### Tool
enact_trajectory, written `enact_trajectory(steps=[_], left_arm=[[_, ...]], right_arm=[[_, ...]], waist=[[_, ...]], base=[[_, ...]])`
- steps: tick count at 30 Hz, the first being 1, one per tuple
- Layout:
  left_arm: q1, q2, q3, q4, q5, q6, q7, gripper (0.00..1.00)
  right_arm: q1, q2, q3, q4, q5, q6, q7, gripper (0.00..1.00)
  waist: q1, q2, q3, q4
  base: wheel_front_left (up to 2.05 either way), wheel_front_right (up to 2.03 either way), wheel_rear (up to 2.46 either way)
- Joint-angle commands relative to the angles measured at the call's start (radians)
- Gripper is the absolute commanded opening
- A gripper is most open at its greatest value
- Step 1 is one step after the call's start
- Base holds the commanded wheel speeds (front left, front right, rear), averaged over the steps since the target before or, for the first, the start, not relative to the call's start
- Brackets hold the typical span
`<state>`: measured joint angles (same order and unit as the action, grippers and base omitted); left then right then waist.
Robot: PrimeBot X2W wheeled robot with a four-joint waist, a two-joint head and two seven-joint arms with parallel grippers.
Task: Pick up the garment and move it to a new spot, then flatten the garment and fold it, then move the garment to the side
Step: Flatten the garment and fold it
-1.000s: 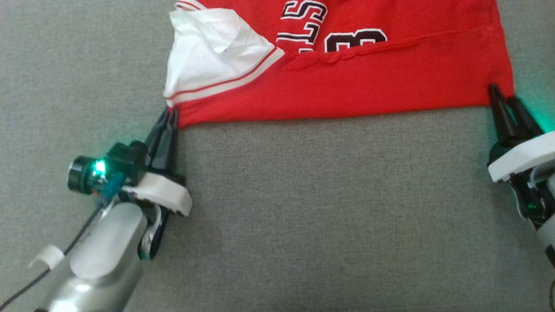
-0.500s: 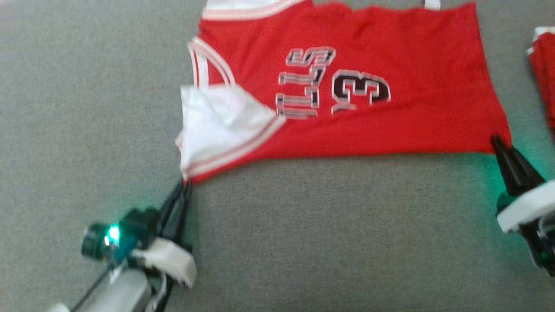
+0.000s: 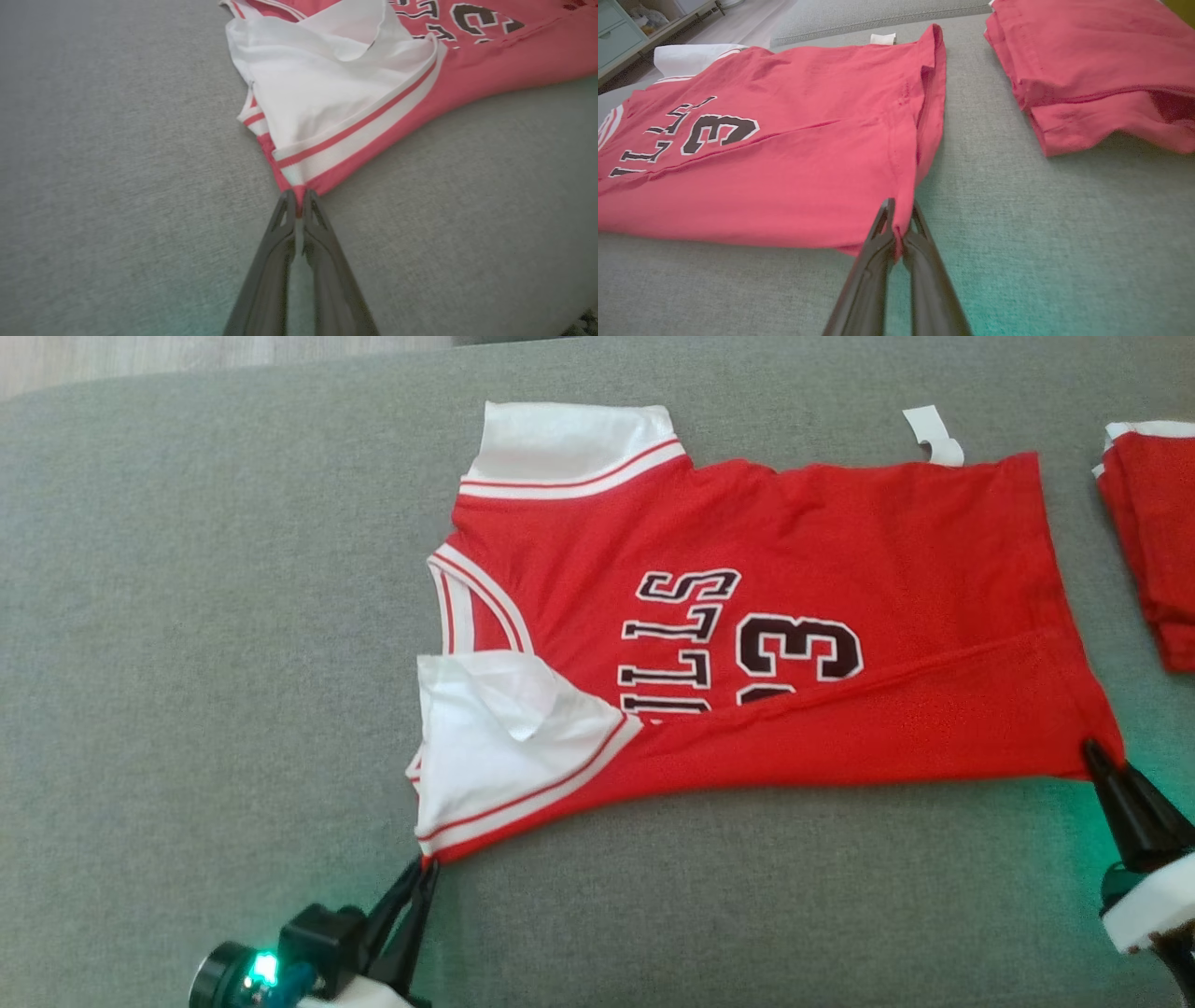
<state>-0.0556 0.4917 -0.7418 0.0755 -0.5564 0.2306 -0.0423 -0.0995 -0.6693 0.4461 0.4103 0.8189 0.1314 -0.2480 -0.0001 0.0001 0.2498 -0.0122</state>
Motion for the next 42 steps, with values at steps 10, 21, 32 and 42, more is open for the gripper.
enact_trajectory(steps=[10, 21, 32, 42], left_arm=[[0.046, 0.089, -0.011, -0.185, -0.047, -0.006, 0.131, 0.0], [0.009, 0.122, 0.02, -0.217, -0.013, 0.018, 0.109, 1.0], [-0.421, 0.225, 0.119, -0.38, 0.045, -0.088, 0.307, 1.0], [-1.069, 0.133, 0.089, -0.002, -0.018, -0.332, 0.641, 1.0]], right_arm=[[0.063, -0.065, -0.091, -0.048, -0.058, -0.001, 0.011, 0.0], [0.09, -0.051, -0.171, -0.104, -0.069, -0.001, 0.029, 1.0], [0.053, -0.015, -0.252, -0.238, -0.139, -0.001, 0.001, 1.0], [-0.09, 0.022, -0.175, -0.318, -0.192, -0.001, 0.0, 1.0]], waist=[[0.0001, -0.0001, 0.033, 0.003], [0.0001, -0.0001, 0.055, 0.006], [0.0001, -0.0001, 0.157, -0.049], [0.0001, -0.0001, 0.329, -0.181]], base=[[0.0, 0.0, 0.0], [0.0, 0.0, 0.0], [0.0, 0.0, 0.0], [0.0, 0.0, 0.0]])
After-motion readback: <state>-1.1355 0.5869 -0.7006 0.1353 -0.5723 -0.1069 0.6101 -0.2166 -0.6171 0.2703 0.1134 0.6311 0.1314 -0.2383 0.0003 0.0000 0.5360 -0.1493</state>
